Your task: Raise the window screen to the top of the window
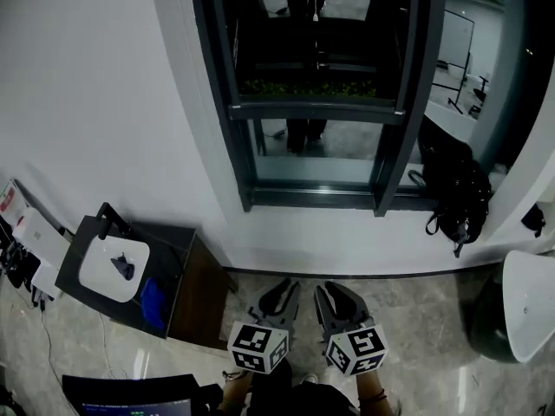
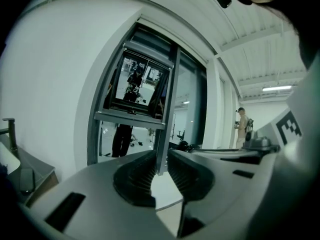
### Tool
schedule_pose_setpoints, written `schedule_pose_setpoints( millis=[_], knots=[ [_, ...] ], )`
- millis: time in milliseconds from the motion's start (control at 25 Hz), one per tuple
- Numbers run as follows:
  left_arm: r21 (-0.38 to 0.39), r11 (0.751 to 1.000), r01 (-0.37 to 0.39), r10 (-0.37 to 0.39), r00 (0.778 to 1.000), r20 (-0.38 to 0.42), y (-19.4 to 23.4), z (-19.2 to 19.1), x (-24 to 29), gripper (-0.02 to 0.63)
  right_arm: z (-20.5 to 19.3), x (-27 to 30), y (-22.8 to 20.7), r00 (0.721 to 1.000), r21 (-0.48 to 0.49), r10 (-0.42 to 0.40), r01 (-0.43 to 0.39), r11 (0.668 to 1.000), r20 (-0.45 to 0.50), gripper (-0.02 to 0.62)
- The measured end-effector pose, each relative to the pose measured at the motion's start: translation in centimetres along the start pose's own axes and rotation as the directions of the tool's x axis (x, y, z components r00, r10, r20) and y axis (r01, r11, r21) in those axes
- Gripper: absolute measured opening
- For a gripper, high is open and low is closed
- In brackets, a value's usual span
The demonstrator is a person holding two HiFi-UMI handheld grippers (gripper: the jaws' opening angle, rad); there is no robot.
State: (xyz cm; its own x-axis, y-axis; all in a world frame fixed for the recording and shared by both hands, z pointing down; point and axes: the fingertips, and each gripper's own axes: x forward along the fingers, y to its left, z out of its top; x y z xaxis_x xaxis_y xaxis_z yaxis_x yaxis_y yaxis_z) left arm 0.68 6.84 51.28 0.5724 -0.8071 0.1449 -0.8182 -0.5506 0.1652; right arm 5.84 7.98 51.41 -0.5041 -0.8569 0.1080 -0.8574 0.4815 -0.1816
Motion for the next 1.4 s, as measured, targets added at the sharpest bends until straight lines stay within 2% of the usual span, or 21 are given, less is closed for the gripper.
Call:
schedule_pose_setpoints(
  millis=[240, 400, 600, 1400],
  knots=[
    [0.034, 0.999, -0.021, 0.022, 0.999, -0.026, -3.5, -2.3, -2.5, 0.067, -1.1, -3.3, 1.2, 0.999, 0.006, 0.037, -0.037, 0.999, -0.022, 0.066],
    [0.021, 0.999, -0.041, 0.041, 0.999, -0.017, -4.4, -2.6, -3.6, 0.067, -1.2, -4.6, 1.6, 0.998, -0.026, 0.047, -0.048, 0.998, -0.034, 0.066],
    [0.006, 0.999, -0.053, 0.053, 0.999, -0.009, -5.0, -2.8, -4.3, 0.067, -1.1, -5.6, 1.7, 0.998, -0.03, 0.055, -0.056, 0.998, -0.025, 0.066],
    [0.024, 0.999, -0.043, 0.043, 0.999, -0.015, -5.5, -2.9, -4.4, 0.067, -1.0, -5.4, 1.8, 0.998, -0.041, 0.055, -0.056, 0.998, -0.013, 0.066]
  ],
)
